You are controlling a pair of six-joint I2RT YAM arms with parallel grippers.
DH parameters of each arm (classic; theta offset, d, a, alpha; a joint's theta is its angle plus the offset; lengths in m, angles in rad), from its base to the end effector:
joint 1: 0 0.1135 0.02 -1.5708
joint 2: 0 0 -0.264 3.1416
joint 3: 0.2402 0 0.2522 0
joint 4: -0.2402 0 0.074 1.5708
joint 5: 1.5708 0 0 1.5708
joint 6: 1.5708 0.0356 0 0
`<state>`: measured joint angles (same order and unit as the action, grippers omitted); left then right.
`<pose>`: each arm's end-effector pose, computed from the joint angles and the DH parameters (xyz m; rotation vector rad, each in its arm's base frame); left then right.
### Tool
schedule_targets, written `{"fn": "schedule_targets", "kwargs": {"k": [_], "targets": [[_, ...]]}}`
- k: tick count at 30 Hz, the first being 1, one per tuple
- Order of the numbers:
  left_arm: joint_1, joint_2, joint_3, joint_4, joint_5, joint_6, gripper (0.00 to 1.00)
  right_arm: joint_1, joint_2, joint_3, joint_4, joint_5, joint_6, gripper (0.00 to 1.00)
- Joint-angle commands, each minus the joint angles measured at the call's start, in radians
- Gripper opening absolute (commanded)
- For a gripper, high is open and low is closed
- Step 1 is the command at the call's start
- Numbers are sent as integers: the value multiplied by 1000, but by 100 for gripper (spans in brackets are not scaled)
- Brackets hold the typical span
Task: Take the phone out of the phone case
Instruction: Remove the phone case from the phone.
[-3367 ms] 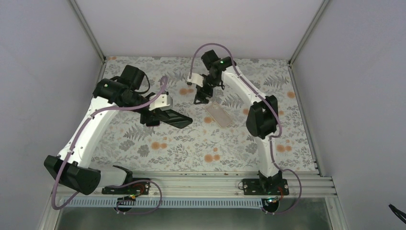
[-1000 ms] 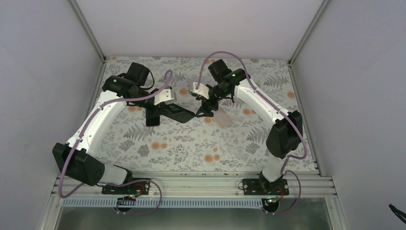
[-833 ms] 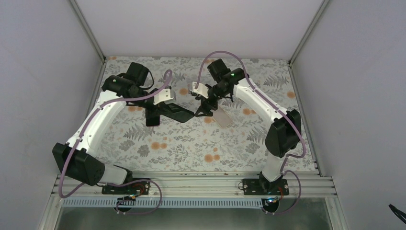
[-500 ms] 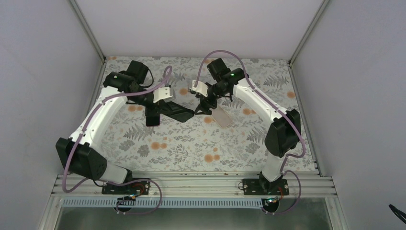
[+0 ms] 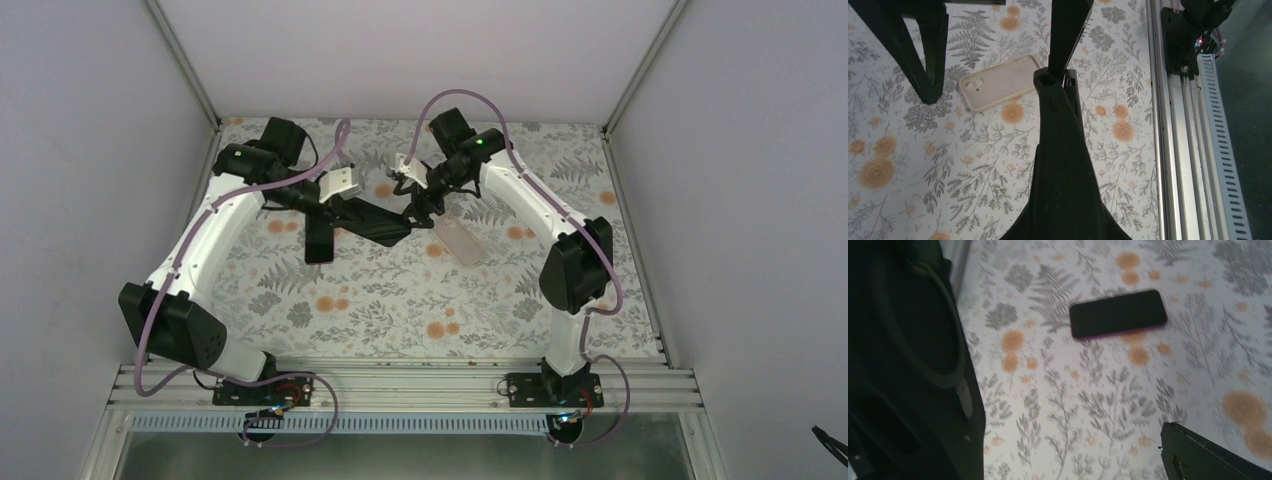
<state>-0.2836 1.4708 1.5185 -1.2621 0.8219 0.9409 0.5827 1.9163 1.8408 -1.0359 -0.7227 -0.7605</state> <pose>0.2517 -0.1005 0.3557 1.5451 1.8699 -0.8568 0.3234 0.2413 0.3130 -1.7212 1.8119 0.8854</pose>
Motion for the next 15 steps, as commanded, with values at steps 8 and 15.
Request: {"fn": "schedule_targets", "kwargs": {"k": [8, 15], "targets": [[-74, -64, -70, 489, 163, -254, 2, 84, 198, 315, -158, -638, -101, 94], [-78, -45, -43, 627, 92, -323, 2, 159, 219, 320, -113, -609, -56, 90]]}}
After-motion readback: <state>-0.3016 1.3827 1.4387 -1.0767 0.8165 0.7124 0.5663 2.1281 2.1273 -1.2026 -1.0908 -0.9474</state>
